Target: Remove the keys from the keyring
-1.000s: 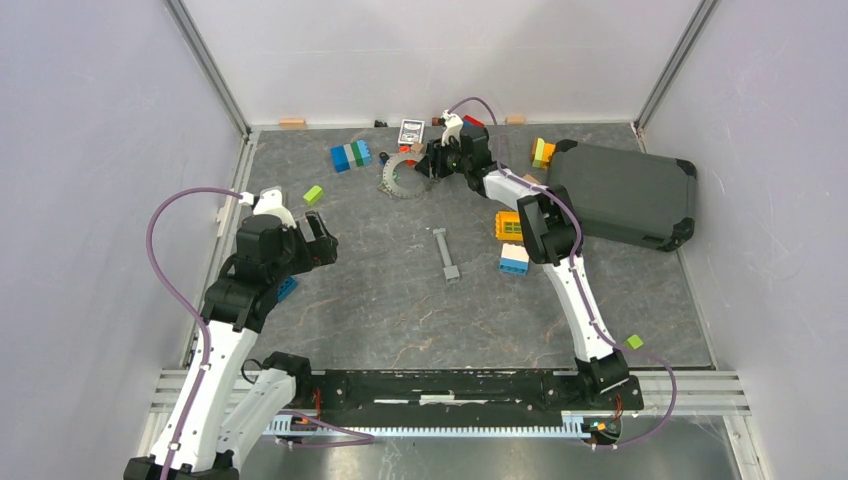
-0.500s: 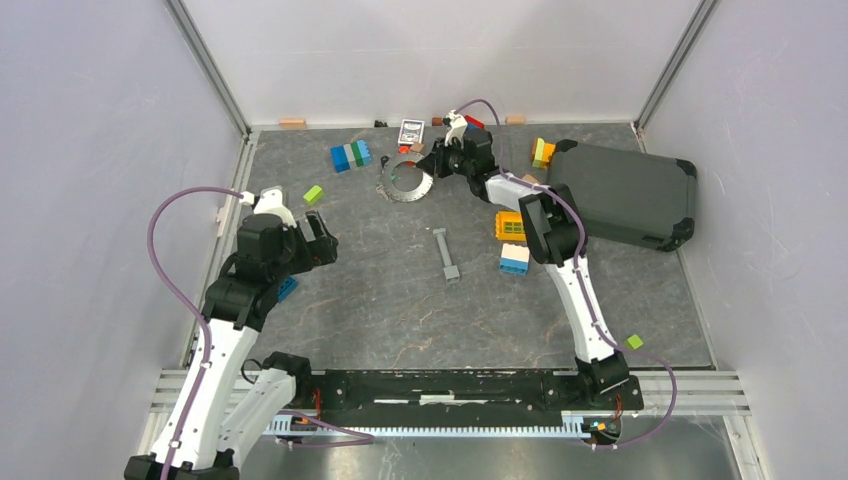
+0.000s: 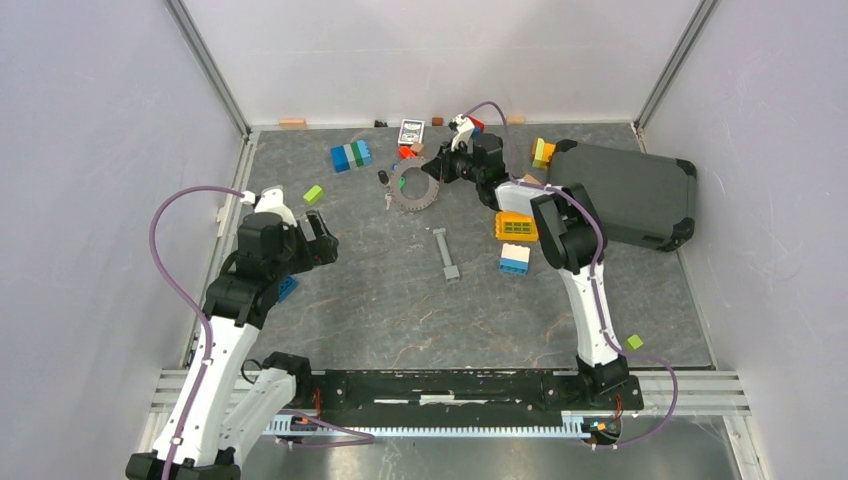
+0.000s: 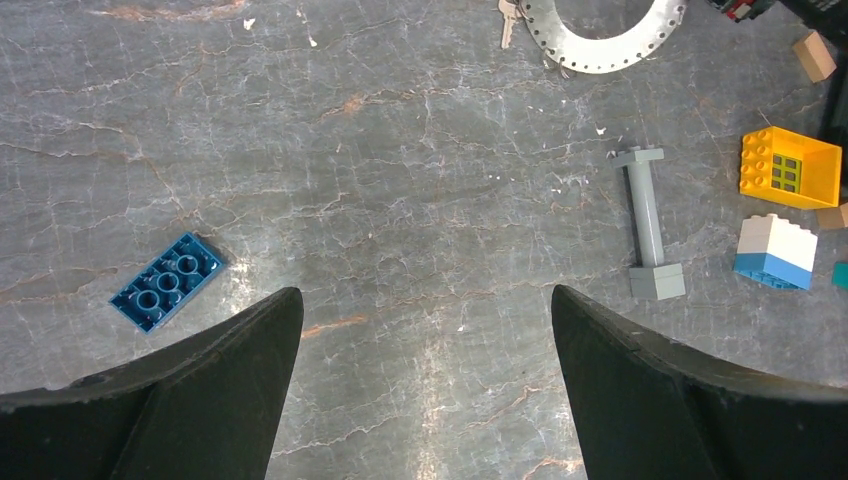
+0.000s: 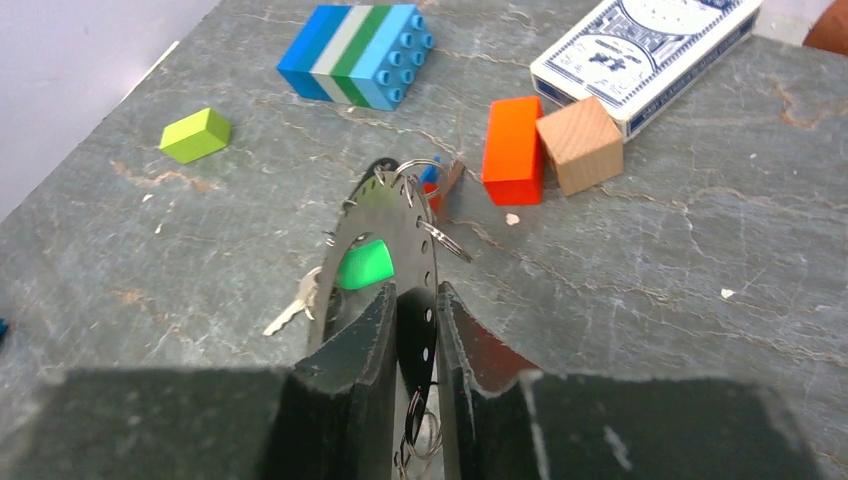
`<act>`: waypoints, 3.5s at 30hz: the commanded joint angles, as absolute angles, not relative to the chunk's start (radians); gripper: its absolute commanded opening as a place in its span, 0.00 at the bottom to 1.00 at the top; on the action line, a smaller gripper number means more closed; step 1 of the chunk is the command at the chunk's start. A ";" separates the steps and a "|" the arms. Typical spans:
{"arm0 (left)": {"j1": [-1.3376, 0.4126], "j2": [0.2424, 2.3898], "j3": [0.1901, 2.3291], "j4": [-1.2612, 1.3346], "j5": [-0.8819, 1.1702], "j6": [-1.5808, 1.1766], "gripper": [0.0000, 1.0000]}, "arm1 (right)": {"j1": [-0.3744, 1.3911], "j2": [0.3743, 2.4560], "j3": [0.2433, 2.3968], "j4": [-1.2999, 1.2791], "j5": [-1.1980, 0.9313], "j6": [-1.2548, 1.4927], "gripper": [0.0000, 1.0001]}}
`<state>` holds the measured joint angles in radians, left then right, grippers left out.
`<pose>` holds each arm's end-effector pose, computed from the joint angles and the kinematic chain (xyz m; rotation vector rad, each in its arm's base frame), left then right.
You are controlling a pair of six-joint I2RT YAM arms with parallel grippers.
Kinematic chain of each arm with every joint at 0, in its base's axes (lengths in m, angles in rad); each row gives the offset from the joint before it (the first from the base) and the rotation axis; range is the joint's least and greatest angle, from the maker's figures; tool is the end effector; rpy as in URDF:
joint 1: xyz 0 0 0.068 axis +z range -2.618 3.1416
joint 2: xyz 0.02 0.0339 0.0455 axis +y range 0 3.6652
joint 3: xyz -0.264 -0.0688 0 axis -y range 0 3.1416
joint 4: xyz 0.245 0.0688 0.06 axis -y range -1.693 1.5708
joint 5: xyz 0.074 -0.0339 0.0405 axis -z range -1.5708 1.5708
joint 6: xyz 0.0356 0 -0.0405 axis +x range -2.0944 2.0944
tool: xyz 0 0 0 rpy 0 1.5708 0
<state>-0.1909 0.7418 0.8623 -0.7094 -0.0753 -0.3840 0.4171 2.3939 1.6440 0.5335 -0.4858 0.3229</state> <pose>0.1502 -0.0263 0.3201 -0.2525 2.1537 -0.2503 0.4840 0.2327 0.1473 -0.4504 1.8108 0.9548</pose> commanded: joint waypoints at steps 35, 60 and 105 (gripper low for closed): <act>-0.181 0.563 0.830 -0.569 0.108 -0.372 1.00 | 0.602 1.471 1.160 0.192 -0.344 -0.027 0.00; -0.181 0.446 0.732 -0.284 0.575 -0.733 0.92 | 0.606 1.031 0.579 0.597 -0.183 1.305 0.00; -0.713 0.695 0.683 0.100 0.118 -0.827 0.79 | 0.656 0.904 0.350 0.774 0.060 1.566 0.00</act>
